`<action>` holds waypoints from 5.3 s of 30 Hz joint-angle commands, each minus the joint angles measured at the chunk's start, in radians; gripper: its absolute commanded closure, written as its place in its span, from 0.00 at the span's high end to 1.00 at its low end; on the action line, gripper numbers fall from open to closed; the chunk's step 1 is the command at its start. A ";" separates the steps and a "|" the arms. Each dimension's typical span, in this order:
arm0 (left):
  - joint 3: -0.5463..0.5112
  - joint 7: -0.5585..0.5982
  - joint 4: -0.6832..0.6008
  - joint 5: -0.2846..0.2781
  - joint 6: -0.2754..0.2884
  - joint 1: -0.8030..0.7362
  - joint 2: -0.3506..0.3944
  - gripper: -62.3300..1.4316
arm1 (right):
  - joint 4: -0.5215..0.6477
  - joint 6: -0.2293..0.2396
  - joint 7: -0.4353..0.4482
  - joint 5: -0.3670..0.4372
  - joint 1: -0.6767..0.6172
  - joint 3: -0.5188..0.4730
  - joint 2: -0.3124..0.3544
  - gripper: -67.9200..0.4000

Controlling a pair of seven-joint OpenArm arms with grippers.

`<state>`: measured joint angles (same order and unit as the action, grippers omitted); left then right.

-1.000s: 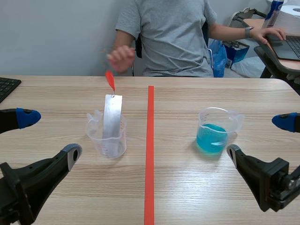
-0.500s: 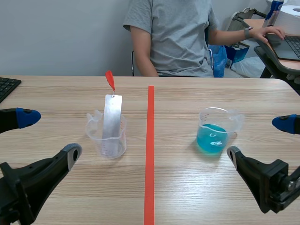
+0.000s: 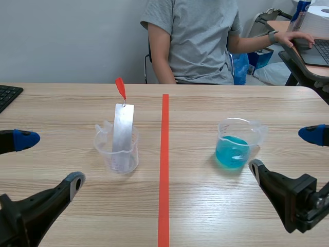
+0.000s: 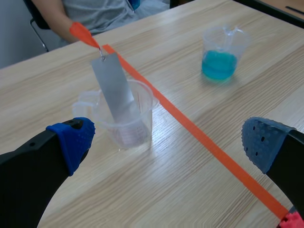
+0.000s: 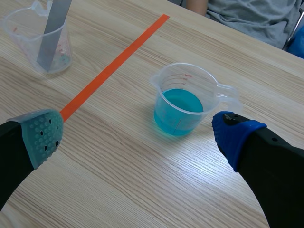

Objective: Do the redox reaction experiment.
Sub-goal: 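Lift the metal plate out of the left beaker, then move the plate over the blue solution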

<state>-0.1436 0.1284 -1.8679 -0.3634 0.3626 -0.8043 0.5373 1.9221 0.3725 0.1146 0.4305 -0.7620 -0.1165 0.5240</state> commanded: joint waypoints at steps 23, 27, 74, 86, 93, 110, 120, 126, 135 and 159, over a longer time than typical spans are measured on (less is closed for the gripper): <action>-0.092 0.219 0.584 -0.010 -0.009 -0.206 -0.098 1.00 | -0.068 0.124 -0.131 0.283 0.311 0.000 0.021 0.96; -0.092 0.223 0.692 0.026 -0.008 -0.146 -0.126 1.00 | -0.116 0.171 -0.198 0.377 0.420 0.022 0.021 0.96; -0.091 0.212 1.020 0.256 -0.002 0.106 -0.282 1.00 | -1.253 0.204 -0.487 0.387 1.508 0.589 -0.555 0.96; -0.091 0.212 1.020 0.255 -0.002 0.106 -0.283 1.00 | -1.448 0.200 -0.480 0.319 1.640 0.642 -0.679 0.84; -0.091 0.212 1.020 0.255 -0.002 0.106 -0.283 1.00 | -1.455 0.188 -0.481 0.319 1.638 0.681 -0.679 0.66; -0.091 0.212 1.020 0.255 -0.002 0.106 -0.283 1.00 | -1.455 0.140 -0.490 0.320 1.638 0.681 -0.679 0.18; -0.091 0.212 1.020 0.255 -0.002 0.106 -0.282 1.00 | -1.455 0.142 -0.481 0.321 1.638 0.681 -0.665 0.03; -0.091 0.212 1.020 0.255 -0.002 0.106 -0.282 1.00 | -1.455 0.215 -0.487 0.320 1.637 0.681 -0.665 0.03; -0.091 0.212 1.020 0.255 -0.002 0.106 -0.282 1.00 | -1.418 0.336 -0.476 0.320 1.609 0.681 -0.642 0.03; -0.091 0.212 1.020 0.256 -0.002 0.106 -0.282 1.00 | -0.606 0.373 -0.455 0.163 1.236 0.681 -0.459 0.03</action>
<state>-0.2340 0.3271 -0.8330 -0.1047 0.3603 -0.6872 0.2523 1.3041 0.7307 -0.3569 0.5854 0.4538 0.5716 0.0643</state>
